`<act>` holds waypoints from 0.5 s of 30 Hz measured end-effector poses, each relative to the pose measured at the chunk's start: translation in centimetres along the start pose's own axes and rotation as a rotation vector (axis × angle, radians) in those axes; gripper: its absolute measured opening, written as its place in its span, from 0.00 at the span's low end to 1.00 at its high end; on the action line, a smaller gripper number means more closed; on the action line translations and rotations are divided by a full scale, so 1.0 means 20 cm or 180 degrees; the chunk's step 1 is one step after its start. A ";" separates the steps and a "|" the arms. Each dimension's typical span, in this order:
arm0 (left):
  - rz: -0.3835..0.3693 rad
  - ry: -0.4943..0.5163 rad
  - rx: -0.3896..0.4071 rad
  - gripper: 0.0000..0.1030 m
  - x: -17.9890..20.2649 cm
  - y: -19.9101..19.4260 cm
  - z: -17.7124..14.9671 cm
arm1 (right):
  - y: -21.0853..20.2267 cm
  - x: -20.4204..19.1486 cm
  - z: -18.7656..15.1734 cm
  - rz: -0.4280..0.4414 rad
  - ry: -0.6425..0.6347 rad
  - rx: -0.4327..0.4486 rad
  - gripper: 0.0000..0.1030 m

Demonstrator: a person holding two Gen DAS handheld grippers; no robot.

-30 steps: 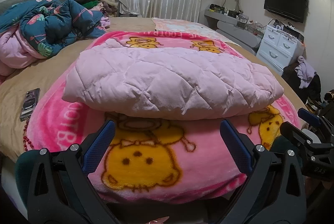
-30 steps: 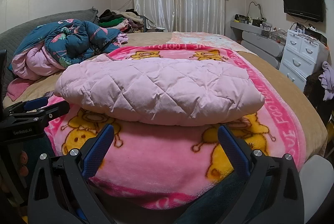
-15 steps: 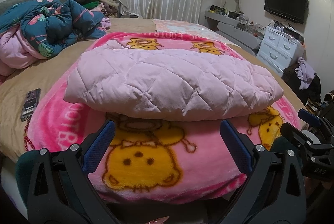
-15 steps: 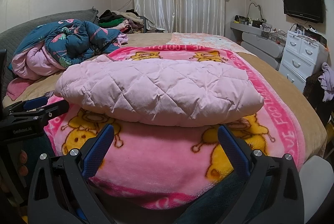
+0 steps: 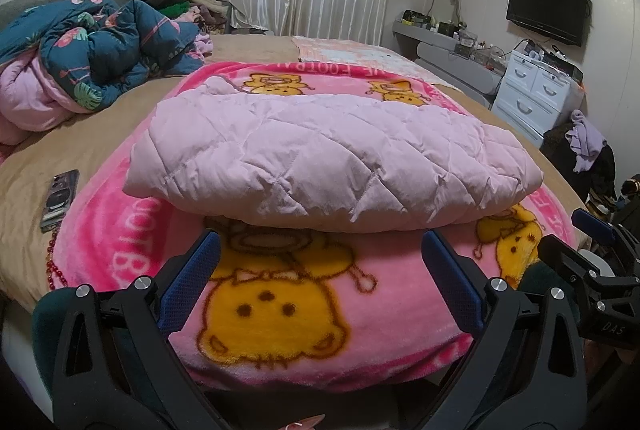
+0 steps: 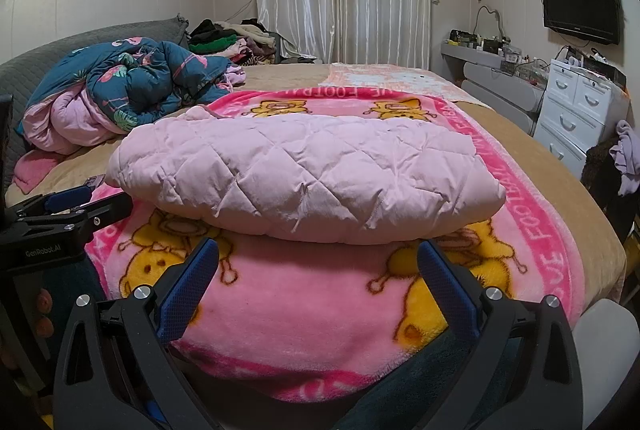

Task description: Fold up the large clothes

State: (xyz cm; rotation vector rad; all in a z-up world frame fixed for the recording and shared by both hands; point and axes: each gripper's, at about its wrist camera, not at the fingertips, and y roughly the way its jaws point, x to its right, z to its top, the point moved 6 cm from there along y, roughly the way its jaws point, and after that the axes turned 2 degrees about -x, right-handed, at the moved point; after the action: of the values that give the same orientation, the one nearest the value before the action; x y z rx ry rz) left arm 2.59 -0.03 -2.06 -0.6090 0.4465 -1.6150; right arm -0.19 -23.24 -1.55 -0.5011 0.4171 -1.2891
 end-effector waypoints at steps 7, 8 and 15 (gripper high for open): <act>-0.0004 0.0012 0.0004 0.91 0.00 0.00 0.00 | 0.00 0.00 0.00 -0.0003 0.0005 0.0002 0.96; -0.0001 0.0006 0.0005 0.91 0.00 0.00 0.00 | 0.00 0.00 0.00 -0.0006 0.0005 0.0005 0.96; -0.0015 0.0005 0.0000 0.91 0.00 0.00 0.00 | 0.00 0.00 0.00 -0.0002 0.0004 0.0003 0.96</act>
State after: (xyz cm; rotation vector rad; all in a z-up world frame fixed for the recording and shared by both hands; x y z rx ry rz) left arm 2.56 -0.05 -2.11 -0.6092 0.4463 -1.6201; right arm -0.22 -23.21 -1.60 -0.4997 0.4176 -1.2904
